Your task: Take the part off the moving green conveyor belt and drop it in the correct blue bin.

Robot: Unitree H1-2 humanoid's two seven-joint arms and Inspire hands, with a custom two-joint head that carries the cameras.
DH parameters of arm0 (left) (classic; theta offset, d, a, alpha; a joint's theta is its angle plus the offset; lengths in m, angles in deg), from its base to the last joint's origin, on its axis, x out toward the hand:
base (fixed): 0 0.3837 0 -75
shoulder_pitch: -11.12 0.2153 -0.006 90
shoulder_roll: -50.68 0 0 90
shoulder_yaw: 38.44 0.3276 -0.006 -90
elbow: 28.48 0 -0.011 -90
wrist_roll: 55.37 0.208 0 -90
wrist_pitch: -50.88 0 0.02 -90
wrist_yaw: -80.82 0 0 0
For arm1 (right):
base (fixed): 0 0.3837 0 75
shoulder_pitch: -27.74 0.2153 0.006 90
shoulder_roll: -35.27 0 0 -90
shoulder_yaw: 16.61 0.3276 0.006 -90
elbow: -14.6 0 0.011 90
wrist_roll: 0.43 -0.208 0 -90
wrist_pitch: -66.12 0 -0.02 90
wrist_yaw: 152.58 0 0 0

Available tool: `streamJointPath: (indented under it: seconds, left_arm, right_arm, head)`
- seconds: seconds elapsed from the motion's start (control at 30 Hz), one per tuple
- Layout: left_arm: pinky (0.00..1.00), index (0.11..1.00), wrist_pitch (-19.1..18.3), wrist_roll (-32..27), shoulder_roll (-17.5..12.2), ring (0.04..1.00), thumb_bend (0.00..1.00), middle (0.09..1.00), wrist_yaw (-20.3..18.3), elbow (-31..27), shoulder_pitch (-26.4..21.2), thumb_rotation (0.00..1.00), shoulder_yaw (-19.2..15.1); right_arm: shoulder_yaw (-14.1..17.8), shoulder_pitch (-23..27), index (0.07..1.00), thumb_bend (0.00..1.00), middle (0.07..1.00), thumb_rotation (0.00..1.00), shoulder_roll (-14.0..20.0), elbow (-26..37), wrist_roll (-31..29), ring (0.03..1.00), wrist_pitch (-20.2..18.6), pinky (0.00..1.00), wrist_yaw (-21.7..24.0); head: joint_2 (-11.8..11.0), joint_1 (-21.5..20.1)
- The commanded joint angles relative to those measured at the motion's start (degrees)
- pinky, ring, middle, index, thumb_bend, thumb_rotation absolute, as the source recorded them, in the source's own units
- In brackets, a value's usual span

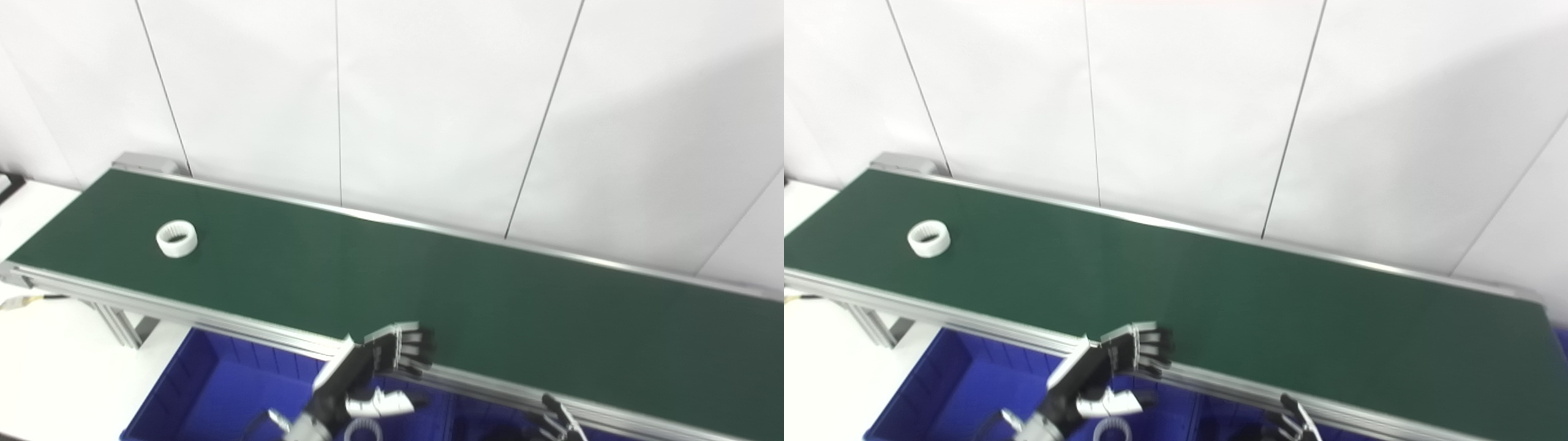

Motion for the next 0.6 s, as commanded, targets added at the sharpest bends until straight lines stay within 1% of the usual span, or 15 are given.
streamJointPath:
  seconds: [0.0,0.07,0.13,0.2,0.3,0.37,0.43,0.5,0.57]
  left_arm:
    - [0.6,0.789,-2.39,1.22,-0.46,0.67,0.89,0.738,0.76,-5.05,-3.78,0.41,-1.06]
    - [0.61,0.797,-4.62,2.26,-0.78,0.674,0.87,0.74,1.31,-7.35,-5.96,0.39,-1.83]
    - [0.61,0.812,-8.55,3.75,-1.61,0.685,0.85,0.752,1.5,-9.86,-9.69,0.38,-2.93]
    - [0.63,0.831,-11.09,6.37,-2.75,0.702,0.85,0.765,1.68,-10.84,-13.2,0.4,-3.71]
    - [0.64,0.832,-13.17,8.62,-4.05,0.709,0.85,0.767,1.78,-10.42,-16.89,0.4,-4.45]
    - [0.6,0.827,-13.66,9.66,-5.02,0.688,0.83,0.769,1.73,-9.1,-19.59,0.33,-4.99]
    - [0.59,0.83,-13.97,11.93,-6.39,0.695,0.82,0.78,1.71,-7.42,-21.94,0.29,-5.02]
    - [0.6,0.836,-15.01,15.65,-8.08,0.71,0.82,0.794,1.49,-6.13,-23.62,0.27,-4.49]
    - [0.62,0.839,-18.06,21.62,-10.66,0.735,0.82,0.812,0.26,-5.55,-25.16,0.27,-3.09]
  right_arm:
    - [0.22,0.99,0.893,0.37,0.791,0.65,-0.48,0.62,-0.4,0.741,3.46,0.66,0.07]
    - [0.27,1.16,0.894,0.38,0.79,0.66,-0.53,0.3,-0.3,0.742,3.54,0.66,-0.04]
    - [0.34,1.27,0.894,0.38,0.789,0.67,-0.57,0.22,-0.51,0.741,3.55,0.66,0.02]
    - [0.43,1.41,0.893,0.39,0.789,0.68,-0.57,-0.01,-0.59,0.74,3.74,0.66,0.04]
    - [0.52,1.65,0.895,0.39,0.787,0.68,-0.54,-0.49,-0.61,0.741,4.15,0.66,0.05]
    - [0.61,1.7,0.897,0.39,0.79,0.66,-0.72,-0.53,-1.22,0.744,3.82,0.66,0.25]
    - [0.63,1.8,0.897,0.39,0.788,0.65,-0.81,-0.68,-1.27,0.744,3.84,0.66,0.22]
    - [0.62,1.85,0.895,0.38,0.786,0.65,-0.9,-0.63,-1.05,0.742,3.71,0.66,0.06]
    - [0.65,1.95,0.897,0.37,0.788,0.64,-0.98,-0.76,-1.09,0.743,3.71,0.66,0.03]
  head:
    - [0.06,-0.07]
    - [-0.15,-0.02]
    - [-0.29,0.03]
    - [-0.42,0.26]
    - [-0.57,0.41]
    - [-0.62,0.62]
    - [-0.57,0.74]
    - [-0.59,0.86]
    - [-0.63,1.06]
